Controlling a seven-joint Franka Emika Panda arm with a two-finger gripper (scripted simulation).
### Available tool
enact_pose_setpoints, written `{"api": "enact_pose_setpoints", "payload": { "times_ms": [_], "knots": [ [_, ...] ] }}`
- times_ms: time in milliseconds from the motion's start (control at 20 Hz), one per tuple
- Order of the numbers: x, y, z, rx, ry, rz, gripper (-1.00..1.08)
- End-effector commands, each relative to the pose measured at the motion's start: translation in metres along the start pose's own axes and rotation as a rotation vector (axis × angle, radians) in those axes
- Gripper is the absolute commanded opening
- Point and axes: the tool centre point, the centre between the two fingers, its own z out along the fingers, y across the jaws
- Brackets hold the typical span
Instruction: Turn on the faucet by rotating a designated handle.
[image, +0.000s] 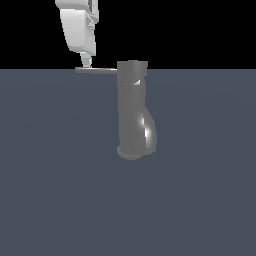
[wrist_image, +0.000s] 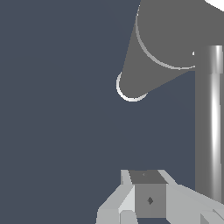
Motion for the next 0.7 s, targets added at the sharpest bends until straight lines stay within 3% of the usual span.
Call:
{"api": "enact_pose_setpoints", "payload": {
  "times_ms": [0,300,650],
  "knots": [
    [-0.001,-0.002,0.002,0.002,0.003,0.012,-1.0],
    [-0.001,-0.002,0.003,0.001,0.004,0.013,-1.0],
    [0.0,0.017,0.003,0.001,0.004,0.013,-1.0]
  ]
}}
